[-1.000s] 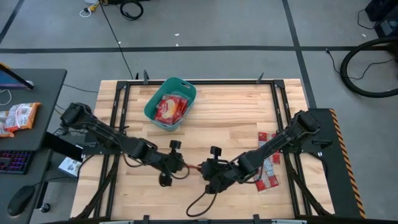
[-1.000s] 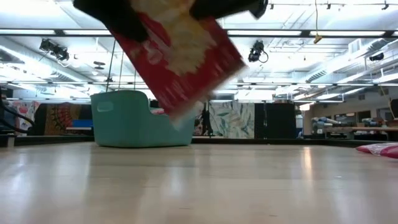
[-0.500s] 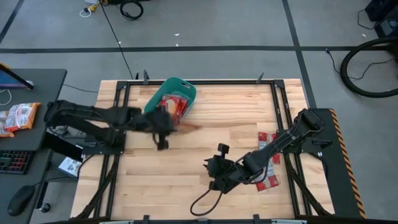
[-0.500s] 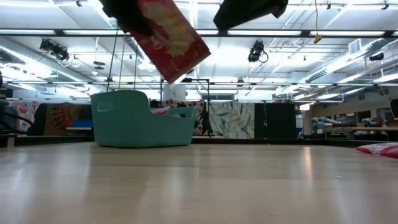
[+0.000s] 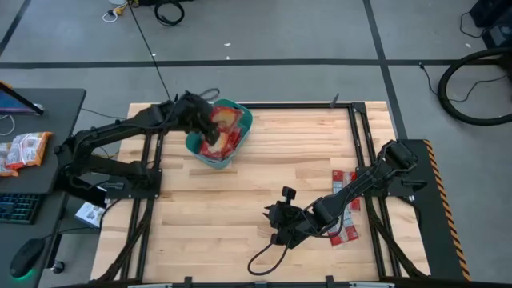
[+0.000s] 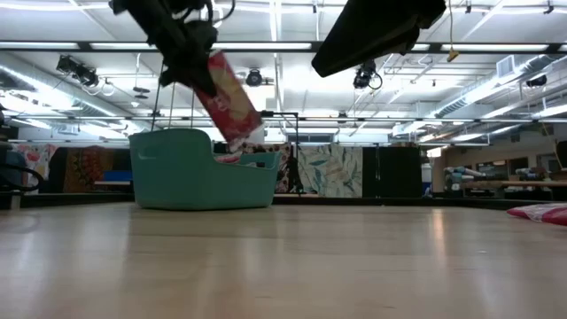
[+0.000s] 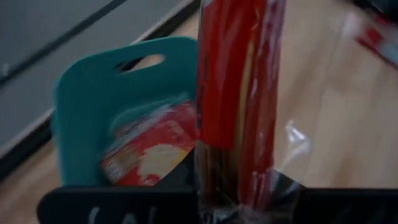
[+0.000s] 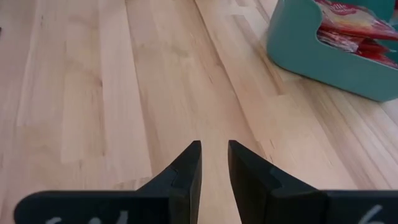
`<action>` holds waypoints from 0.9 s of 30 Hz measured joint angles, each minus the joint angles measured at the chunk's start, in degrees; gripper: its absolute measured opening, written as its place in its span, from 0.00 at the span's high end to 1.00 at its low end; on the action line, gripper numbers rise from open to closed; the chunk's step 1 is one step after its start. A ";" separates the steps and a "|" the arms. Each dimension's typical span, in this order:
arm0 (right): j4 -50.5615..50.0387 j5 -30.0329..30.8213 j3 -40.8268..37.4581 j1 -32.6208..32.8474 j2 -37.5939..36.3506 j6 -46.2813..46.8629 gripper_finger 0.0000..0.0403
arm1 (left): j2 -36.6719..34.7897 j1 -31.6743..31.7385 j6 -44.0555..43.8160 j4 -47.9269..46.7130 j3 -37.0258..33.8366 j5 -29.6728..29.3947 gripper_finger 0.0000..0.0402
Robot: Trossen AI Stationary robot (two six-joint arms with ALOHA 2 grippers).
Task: Sort popcorn bags into baskets
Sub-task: Put the popcorn bag into the green bin
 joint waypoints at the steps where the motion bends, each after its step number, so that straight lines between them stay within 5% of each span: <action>1: 0.00 0.00 -0.06 0.02 0.00 0.09 0.79 | 0.31 1.41 -1.85 0.71 -0.67 0.30 0.91; 11: 3.04 0.33 -0.06 0.30 0.00 -2.95 0.79 | 0.69 10.60 -13.19 9.85 -10.66 3.26 0.90; 17: 3.47 0.26 -0.06 0.71 0.00 -3.02 0.79 | 0.69 9.98 -14.39 10.93 -11.54 6.65 0.89; 27: 3.93 0.25 -0.06 0.72 0.00 -3.02 0.79 | 0.28 7.28 -10.79 9.64 -11.58 1.58 0.62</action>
